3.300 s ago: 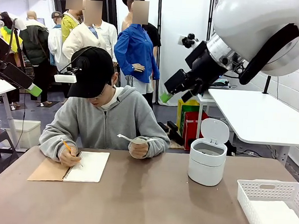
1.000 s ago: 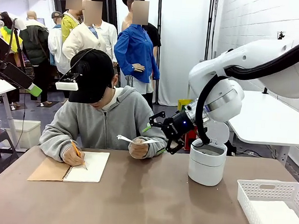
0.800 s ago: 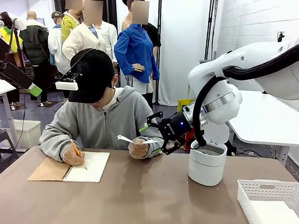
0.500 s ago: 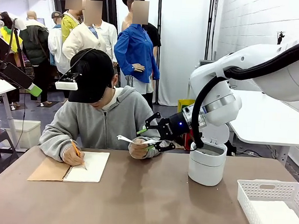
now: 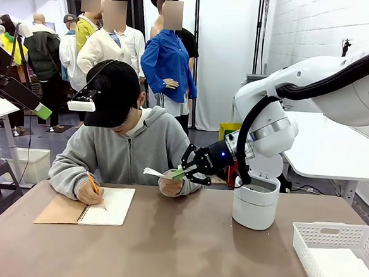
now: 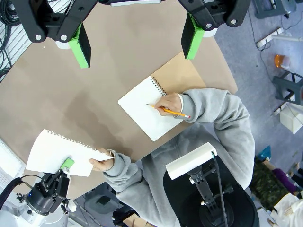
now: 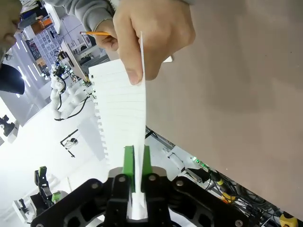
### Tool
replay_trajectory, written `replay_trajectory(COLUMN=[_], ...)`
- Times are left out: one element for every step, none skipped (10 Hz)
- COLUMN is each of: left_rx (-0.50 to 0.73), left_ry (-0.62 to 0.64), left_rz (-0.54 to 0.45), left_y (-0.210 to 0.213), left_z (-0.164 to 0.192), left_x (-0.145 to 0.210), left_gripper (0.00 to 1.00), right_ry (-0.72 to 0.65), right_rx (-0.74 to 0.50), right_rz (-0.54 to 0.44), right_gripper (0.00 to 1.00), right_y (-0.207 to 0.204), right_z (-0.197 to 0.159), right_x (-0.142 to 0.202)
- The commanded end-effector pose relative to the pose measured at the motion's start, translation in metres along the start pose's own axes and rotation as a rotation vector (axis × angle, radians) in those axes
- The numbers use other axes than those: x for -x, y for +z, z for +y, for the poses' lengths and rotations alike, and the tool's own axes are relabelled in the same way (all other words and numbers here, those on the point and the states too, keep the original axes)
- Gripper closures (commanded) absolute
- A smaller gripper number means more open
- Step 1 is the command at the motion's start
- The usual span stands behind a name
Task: Sort the paper based on its condition.
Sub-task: If a person hands you a paper, place it in the Organizing basket , and if it's crumpled, put it in the Trash can.
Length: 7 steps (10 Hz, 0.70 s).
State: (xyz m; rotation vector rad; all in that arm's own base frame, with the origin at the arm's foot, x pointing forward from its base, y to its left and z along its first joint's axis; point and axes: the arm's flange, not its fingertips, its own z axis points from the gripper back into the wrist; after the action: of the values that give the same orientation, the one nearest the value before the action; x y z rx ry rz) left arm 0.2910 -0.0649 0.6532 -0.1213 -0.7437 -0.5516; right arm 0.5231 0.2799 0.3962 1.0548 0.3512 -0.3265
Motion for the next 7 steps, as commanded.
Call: replay_trajectory(left_rx=[-0.001, -0.001, -0.001, -0.001, -0.001, -0.001, -0.001], left_ry=[0.0, 0.0, 0.0, 0.0, 0.0, 0.0, 0.0], left_rz=[-0.003, -0.003, -0.003, -0.003, -0.003, -0.003, -0.003], left_y=[0.0, 0.0, 0.0, 0.0, 0.0, 0.0, 0.0], left_z=[0.0003, 0.0003, 0.0003, 0.0003, 0.0003, 0.0003, 0.0003], left_x=[-0.0005, -0.0005, -0.0005, -0.0005, -0.0005, -0.0005, -0.0005], left_gripper=[0.0, 0.0, 0.0, 0.0, 0.0, 0.0, 0.0], right_ry=[0.002, 0.002, 0.002, 0.004, 0.009, 0.027, 0.06], right_rx=[-0.009, -0.007, -0.007, 0.005, 0.006, 0.004, 0.028], right_rz=[0.022, 0.028, 0.038, 0.049, 0.056, 0.066, 0.073], right_gripper=[1.0, 1.0, 1.0, 1.0, 1.0, 1.0, 1.0], right_y=[-0.0018, -0.002, -0.0027, -0.0029, -0.0038, -0.0034, -0.0022], right_z=[0.0024, 0.0022, 0.0014, 0.0004, 0.0002, 0.0009, 0.0027], right_x=[-0.0047, -0.0046, -0.0037, -0.0029, -0.0021, 0.0001, 0.0039])
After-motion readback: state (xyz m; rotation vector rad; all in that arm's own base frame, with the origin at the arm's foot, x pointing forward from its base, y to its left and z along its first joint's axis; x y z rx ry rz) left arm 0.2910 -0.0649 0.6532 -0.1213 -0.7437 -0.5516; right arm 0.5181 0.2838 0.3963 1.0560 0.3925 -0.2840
